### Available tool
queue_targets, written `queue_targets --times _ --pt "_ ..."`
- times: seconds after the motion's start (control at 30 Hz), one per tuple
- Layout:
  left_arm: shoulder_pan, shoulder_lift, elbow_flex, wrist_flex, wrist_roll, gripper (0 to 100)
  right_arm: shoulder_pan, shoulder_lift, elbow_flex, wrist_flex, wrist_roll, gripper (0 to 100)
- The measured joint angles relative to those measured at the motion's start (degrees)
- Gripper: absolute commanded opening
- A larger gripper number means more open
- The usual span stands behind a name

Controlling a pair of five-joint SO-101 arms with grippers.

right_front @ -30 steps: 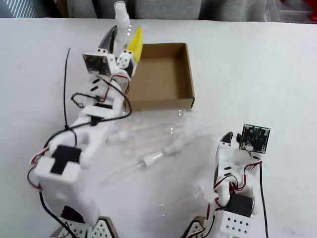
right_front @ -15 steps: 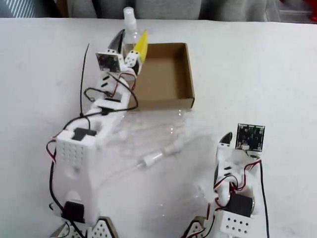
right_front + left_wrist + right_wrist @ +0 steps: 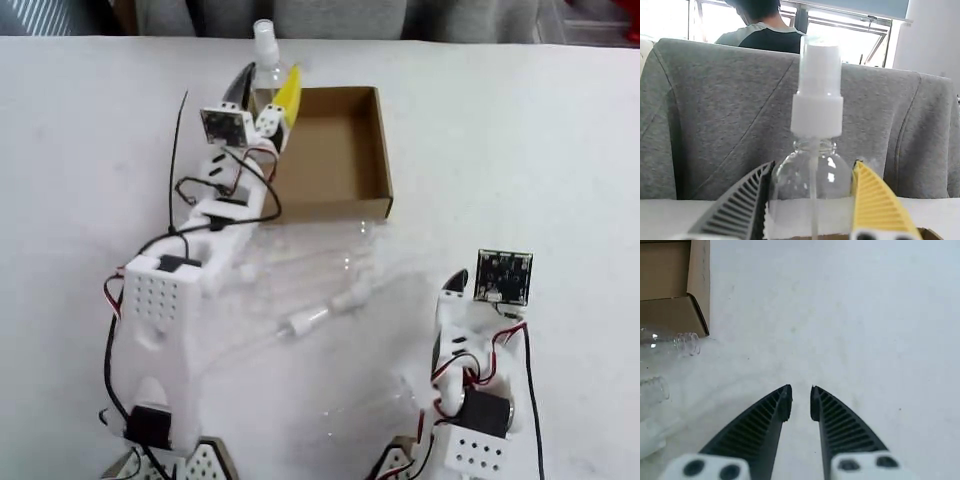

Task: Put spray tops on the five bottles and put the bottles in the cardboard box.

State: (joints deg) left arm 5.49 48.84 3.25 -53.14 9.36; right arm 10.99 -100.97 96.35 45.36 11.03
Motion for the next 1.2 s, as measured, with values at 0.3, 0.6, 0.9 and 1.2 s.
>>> queue_targets --times 0.3,0.6,0.9,1.2 --pt "-0.09 5.36 -6.15 0.00 0.00 15 0.00 0.00 0.00 0.00 0.00 4.9" --pt "-0.97 11.69 -14.51 0.00 0.00 15 0.00 0.00 0.00 0.00 0.00 5.0" --pt "-1.14 14.07 -15.30 0.00 0.00 15 0.00 0.00 0.00 0.00 0.00 5.0" --pt "-1.14 14.15 -15.74 1.14 0.00 27 0.00 0.00 0.00 0.00 0.00 5.0"
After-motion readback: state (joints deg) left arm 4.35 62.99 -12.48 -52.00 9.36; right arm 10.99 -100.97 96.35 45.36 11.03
